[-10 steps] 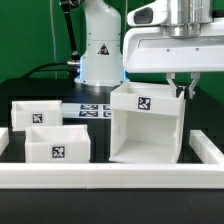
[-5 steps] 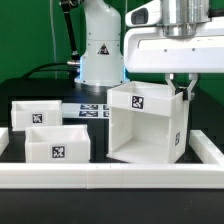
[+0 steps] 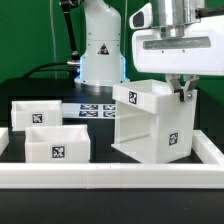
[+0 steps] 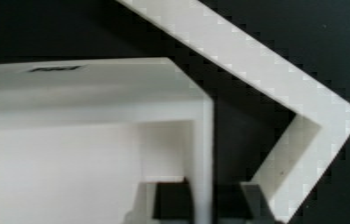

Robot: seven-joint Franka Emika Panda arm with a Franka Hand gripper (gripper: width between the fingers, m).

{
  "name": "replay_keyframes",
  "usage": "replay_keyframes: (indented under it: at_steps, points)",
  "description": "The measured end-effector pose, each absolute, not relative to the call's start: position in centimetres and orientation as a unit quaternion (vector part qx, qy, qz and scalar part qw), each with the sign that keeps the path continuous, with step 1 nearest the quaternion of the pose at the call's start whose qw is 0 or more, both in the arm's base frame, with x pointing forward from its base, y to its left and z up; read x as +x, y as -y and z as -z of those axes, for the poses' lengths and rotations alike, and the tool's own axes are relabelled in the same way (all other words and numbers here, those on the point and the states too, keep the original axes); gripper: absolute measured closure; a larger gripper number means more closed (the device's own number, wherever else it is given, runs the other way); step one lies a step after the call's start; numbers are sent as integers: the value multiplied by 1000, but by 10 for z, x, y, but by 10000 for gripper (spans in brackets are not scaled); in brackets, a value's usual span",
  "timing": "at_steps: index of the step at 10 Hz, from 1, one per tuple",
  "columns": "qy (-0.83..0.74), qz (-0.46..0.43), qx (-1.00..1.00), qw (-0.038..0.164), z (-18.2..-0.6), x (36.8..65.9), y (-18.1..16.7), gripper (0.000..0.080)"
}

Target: Assemble drawer

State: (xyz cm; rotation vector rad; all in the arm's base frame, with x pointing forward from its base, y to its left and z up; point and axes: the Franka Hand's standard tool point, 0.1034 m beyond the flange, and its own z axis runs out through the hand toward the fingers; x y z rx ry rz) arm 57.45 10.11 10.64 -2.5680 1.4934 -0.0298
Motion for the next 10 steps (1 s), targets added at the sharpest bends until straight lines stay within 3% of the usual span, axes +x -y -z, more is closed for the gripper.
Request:
replay_keyframes:
  at_steps: [6, 10]
  points:
    - [-634, -9, -765, 112, -109, 579, -109, 760]
    - [-663, -21, -738, 126, -107, 601, -110, 758]
